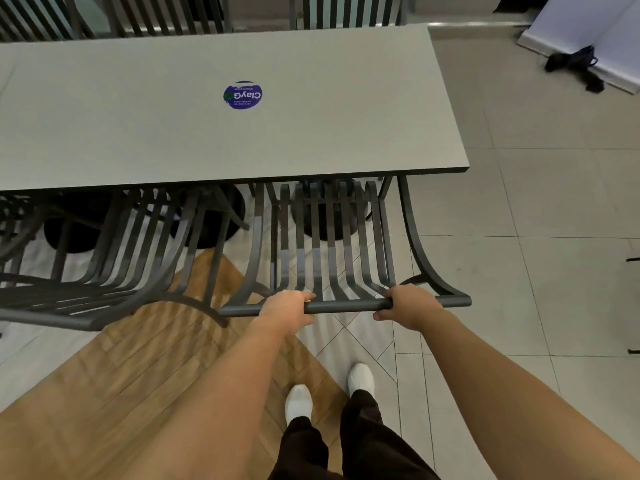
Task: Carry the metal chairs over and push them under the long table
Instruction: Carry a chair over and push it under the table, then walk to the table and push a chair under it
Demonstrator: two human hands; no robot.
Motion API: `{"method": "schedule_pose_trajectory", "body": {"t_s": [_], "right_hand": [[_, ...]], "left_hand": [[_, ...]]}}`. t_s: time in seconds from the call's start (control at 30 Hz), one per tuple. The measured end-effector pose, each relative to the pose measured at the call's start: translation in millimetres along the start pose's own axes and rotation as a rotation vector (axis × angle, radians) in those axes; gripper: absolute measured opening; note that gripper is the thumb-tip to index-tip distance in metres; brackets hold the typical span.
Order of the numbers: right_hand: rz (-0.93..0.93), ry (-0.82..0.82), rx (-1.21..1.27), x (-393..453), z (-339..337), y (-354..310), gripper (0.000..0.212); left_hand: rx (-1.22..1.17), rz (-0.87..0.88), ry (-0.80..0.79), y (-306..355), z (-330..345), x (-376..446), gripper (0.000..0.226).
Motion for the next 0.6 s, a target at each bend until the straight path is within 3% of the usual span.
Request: {"method": "schedule_pose_trajectory", "body": {"t_s": [0.23,0.6], "right_hand": [[0.133,0.155,0.230,-35,-15,31,0.051],[0.248,0.257,0.208,-39,-35,167,0.050]], "left_hand": [[-0.078,0.180,-0.023,49,7,-14,0.049],[-0.003,0.298,0.067,195,-3,27,0.041]]}}
Point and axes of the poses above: each hand's wrist, its own x-axis towards the middle knuckle, its own z-axis out of the palm, y = z × x, the point moved 5 cm from there along x, towards the middle knuckle, and after that the axes turned 15 degrees about -x, right-handed, at the moved point
